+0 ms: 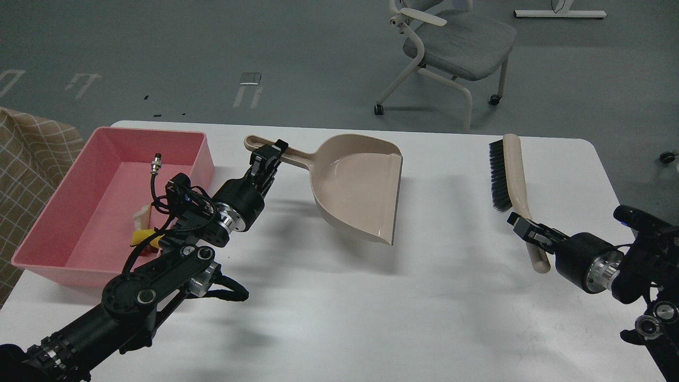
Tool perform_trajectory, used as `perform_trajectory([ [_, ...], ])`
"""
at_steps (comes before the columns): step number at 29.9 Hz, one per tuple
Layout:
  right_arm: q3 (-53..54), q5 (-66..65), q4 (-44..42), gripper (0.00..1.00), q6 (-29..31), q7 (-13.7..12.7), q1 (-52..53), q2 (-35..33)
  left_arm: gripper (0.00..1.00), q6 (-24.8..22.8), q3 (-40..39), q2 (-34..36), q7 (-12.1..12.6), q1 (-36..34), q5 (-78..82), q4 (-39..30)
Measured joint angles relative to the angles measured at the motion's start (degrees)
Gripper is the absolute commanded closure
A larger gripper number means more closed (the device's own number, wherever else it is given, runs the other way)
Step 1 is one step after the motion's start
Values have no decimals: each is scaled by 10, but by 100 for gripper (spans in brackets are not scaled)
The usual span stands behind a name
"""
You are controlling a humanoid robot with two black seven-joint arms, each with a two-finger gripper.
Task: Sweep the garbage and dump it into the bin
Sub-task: 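Lower the empty dustpan back onto the table with the left gripper, then set the brush down on the table and open the right gripper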
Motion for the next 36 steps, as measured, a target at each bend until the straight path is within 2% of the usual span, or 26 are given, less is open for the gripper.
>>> perform_trajectory([
  [19, -34, -4, -2, 90, 0, -4, -29, -49, 100, 51, 43, -12, -3, 8, 15, 14],
  [24, -39, -4, -2, 90, 0, -3, -30, -55, 98, 56, 44, -18, -9, 17, 16, 16],
  [28, -45, -4, -2, 90, 0, -3, -30, -56, 91, 60, 45, -19, -13, 20, 19, 17],
  [36, -48, -7, -9, 90, 0, -3, -29, -56, 87, 72, 54, -17, -29, 27, 21, 17],
])
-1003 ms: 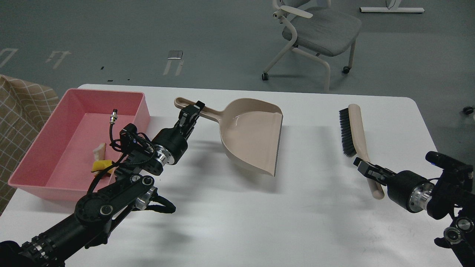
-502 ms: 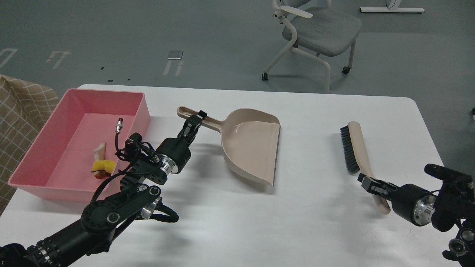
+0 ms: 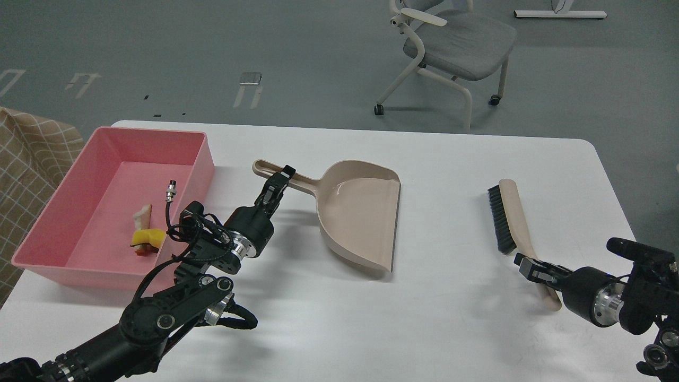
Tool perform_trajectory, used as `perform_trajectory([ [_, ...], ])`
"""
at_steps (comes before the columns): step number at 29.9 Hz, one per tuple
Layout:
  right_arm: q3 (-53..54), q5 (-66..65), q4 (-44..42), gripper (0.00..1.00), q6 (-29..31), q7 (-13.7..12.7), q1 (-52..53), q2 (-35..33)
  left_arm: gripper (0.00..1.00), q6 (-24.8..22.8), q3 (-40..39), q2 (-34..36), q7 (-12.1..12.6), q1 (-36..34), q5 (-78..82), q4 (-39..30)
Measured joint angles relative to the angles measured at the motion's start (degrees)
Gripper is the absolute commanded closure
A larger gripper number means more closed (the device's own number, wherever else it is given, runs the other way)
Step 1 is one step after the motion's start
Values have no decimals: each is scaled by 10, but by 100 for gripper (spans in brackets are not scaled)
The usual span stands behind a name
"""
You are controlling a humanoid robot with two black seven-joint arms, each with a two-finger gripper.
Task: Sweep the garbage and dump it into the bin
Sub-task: 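Set the brush down on the table and open the right gripper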
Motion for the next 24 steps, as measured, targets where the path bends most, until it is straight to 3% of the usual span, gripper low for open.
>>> perform_trajectory([
  [15, 2, 7, 9, 90, 0, -1, 25, -1, 85, 12, 5, 0, -2, -5, -1, 0],
  [24, -3, 7, 12, 88, 0, 2, 16, -17, 65, 13, 7, -1, -2, -4, -1, 0],
])
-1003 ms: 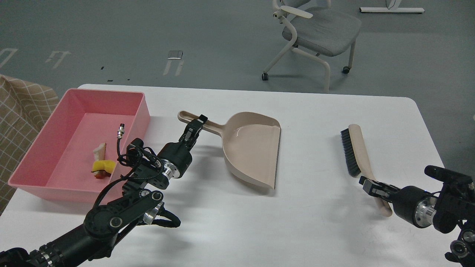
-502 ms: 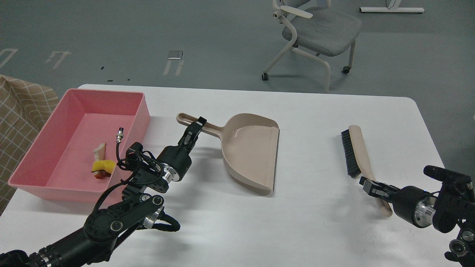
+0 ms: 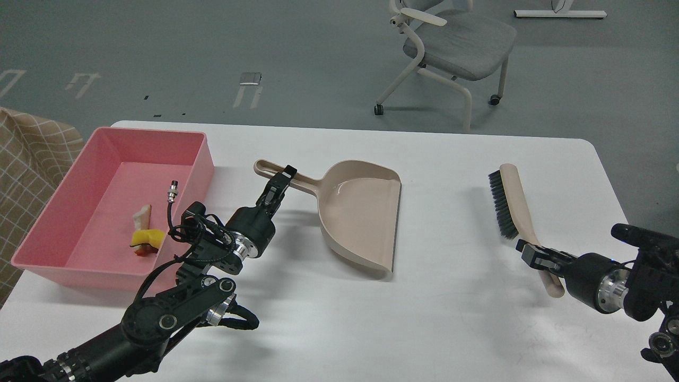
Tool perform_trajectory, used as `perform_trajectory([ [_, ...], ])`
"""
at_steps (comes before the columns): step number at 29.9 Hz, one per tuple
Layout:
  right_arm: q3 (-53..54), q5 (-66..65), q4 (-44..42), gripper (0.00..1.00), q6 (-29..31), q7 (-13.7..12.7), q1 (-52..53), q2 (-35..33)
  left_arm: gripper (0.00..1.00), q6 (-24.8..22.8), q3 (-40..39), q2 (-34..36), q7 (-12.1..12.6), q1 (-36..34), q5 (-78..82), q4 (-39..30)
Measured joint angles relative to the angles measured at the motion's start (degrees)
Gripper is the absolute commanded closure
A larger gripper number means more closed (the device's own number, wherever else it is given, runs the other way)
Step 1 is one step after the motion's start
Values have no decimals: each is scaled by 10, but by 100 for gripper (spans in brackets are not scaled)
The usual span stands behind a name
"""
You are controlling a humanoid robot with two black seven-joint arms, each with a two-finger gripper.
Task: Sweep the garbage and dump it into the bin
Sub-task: 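Set the brush down on the table and open the right gripper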
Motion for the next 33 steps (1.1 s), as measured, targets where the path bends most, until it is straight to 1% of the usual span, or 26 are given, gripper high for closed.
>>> perform_trajectory([
  [1, 0, 0, 1, 88, 0, 0, -3, 0, 65, 0, 0, 0, 0, 1, 0, 0],
  [2, -1, 0, 1, 86, 0, 0, -4, 0, 50, 1, 0, 0, 0, 1, 0, 0],
  [3, -1, -1, 2, 78, 0, 0, -5, 0, 17, 1, 0, 0, 0, 1, 0, 0],
  [4, -1, -1, 2, 70, 0, 0, -6, 0, 2, 2, 0, -1, 0, 1, 0, 0],
  [5, -1, -2, 2, 55, 0, 0, -6, 0, 1, 4, 0, -1, 0, 1, 0, 0],
  [6, -1, -2, 2, 45, 0, 0, -6, 0, 1, 6, 0, 0, 0, 1, 0, 0],
  [8, -1, -2, -1, 36, 0, -1, -6, 1, 1, 12, 0, 1, 0, 1, -1, 0],
  [9, 0, -2, -3, 29, 0, -1, -6, 3, 1, 14, 0, 2, 0, 0, -1, 0],
  [10, 1, -1, -4, 27, 0, -1, -6, 3, 1, 15, 0, 2, 0, -1, -1, 0],
  [11, 2, -1, -4, 14, 0, -1, -6, 4, 1, 15, -1, 3, 0, -2, -1, -1],
  [12, 4, 0, -4, 5, 0, -1, -6, 5, 1, 15, -1, 3, 0, -2, -1, -2],
  [16, 24, 11, -6, 3, 0, -1, -4, 10, 1, 16, -1, 3, 0, -5, -1, -3],
  [21, 40, 26, -8, 3, 0, -1, 2, 13, 1, 19, -1, 2, -10, -5, -2, -3],
  [26, 51, 34, -8, 3, 0, -1, 3, 14, 1, 38, -1, 6, -13, -7, -3, -2],
  [30, 55, 38, -8, 3, 0, -1, 3, 14, 1, 43, -1, 10, -15, -9, -3, 3],
  [33, 55, 44, -7, 3, 0, -1, 2, 15, 1, 46, -1, 14, -28, -11, -3, 11],
])
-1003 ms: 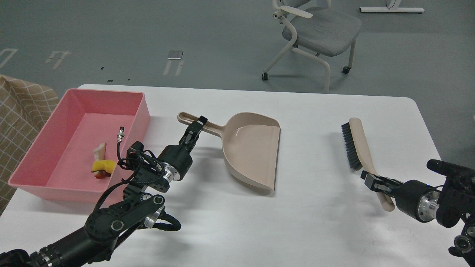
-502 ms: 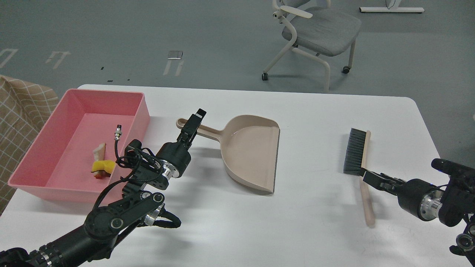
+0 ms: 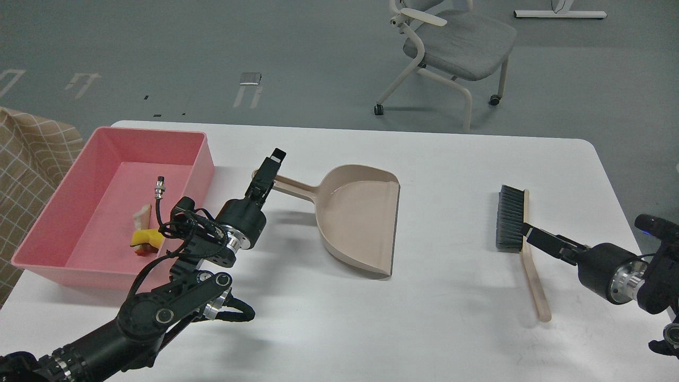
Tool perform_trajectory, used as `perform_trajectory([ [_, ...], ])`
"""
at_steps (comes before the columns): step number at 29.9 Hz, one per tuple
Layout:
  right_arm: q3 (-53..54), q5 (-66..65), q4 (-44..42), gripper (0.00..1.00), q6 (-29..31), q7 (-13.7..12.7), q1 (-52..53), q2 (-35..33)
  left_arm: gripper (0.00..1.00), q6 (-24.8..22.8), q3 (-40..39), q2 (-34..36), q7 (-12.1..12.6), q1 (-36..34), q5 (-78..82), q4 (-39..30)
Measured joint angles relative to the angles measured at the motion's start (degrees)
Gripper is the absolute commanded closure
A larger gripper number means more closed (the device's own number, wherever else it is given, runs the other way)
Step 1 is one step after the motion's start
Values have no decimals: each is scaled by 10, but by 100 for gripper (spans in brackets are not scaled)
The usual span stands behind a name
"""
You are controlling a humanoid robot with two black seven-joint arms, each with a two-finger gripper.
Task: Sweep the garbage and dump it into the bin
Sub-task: 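Set the brush down on the table and open the right gripper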
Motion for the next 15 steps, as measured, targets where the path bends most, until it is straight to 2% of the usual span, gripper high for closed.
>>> perform_trajectory([
  [15, 7, 4, -2, 4, 0, 0, 0, 12, 1, 5, 0, 26, -21, -20, 0, 38],
])
